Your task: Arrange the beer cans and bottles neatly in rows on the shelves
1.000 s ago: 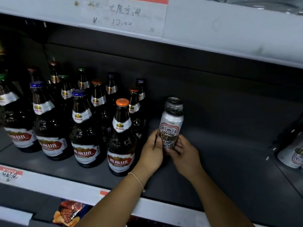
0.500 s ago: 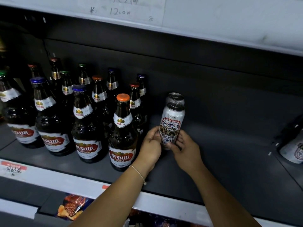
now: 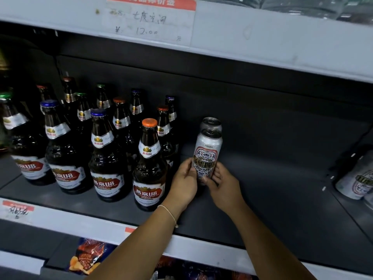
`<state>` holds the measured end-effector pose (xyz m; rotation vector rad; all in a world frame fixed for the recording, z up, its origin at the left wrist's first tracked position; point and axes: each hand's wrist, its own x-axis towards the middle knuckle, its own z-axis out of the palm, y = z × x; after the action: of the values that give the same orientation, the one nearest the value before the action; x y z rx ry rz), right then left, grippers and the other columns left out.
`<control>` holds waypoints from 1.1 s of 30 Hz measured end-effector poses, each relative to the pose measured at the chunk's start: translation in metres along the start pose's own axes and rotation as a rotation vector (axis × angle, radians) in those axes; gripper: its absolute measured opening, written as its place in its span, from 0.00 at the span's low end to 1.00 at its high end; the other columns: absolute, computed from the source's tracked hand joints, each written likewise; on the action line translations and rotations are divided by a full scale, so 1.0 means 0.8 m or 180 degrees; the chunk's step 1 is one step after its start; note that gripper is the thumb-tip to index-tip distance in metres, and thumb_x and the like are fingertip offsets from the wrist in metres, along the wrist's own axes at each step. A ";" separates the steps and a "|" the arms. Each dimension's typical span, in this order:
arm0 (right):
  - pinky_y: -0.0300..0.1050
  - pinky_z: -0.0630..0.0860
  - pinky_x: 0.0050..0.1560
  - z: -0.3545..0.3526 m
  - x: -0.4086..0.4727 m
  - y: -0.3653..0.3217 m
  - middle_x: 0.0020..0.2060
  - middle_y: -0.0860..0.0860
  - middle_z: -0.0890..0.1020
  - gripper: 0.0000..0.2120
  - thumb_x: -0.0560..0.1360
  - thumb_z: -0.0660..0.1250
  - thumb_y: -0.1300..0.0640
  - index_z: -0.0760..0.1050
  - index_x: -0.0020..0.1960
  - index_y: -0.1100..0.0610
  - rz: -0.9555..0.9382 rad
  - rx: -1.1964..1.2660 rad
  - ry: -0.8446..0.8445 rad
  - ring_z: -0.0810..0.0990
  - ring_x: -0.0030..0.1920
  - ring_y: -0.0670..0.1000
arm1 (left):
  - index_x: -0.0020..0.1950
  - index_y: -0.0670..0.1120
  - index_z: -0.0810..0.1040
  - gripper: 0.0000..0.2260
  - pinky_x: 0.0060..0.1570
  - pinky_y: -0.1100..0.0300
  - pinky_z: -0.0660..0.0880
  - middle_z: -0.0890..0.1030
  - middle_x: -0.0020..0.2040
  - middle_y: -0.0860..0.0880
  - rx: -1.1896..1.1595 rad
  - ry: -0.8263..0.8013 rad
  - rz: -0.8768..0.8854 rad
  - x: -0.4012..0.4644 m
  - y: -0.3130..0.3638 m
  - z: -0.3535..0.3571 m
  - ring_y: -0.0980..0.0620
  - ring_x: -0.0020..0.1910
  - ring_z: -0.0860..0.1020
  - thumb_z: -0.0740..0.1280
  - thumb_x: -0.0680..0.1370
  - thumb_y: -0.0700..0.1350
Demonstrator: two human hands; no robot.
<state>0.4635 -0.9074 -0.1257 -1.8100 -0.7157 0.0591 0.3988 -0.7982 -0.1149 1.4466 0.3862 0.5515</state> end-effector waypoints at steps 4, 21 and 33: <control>0.32 0.75 0.59 -0.002 0.000 0.000 0.53 0.39 0.81 0.25 0.74 0.68 0.71 0.71 0.64 0.48 0.0005 -0.0118 -0.0029 0.81 0.55 0.35 | 0.64 0.49 0.73 0.13 0.64 0.57 0.71 0.79 0.60 0.48 0.0591 0.0056 0.0178 -0.005 0.001 -0.001 0.52 0.59 0.76 0.57 0.82 0.39; 0.39 0.73 0.62 -0.118 -0.012 -0.033 0.60 0.51 0.78 0.21 0.79 0.65 0.62 0.70 0.71 0.56 0.0132 -0.0608 0.0606 0.78 0.57 0.45 | 0.51 0.38 0.78 0.10 0.51 0.68 0.71 0.77 0.48 0.46 0.1418 0.0323 0.2760 -0.058 0.076 0.055 0.54 0.48 0.75 0.62 0.74 0.31; 0.39 0.74 0.59 -0.318 -0.062 -0.024 0.58 0.50 0.77 0.19 0.79 0.64 0.63 0.70 0.69 0.61 0.0046 -0.0999 0.1356 0.78 0.57 0.46 | 0.62 0.42 0.77 0.15 0.51 0.59 0.73 0.81 0.51 0.43 0.1632 -0.0639 0.2449 -0.046 0.105 0.253 0.46 0.50 0.78 0.58 0.79 0.43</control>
<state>0.5115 -1.1448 -0.0305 -2.0345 -0.4216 -0.4396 0.4726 -0.9828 -0.0149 2.1338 -0.2357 0.9508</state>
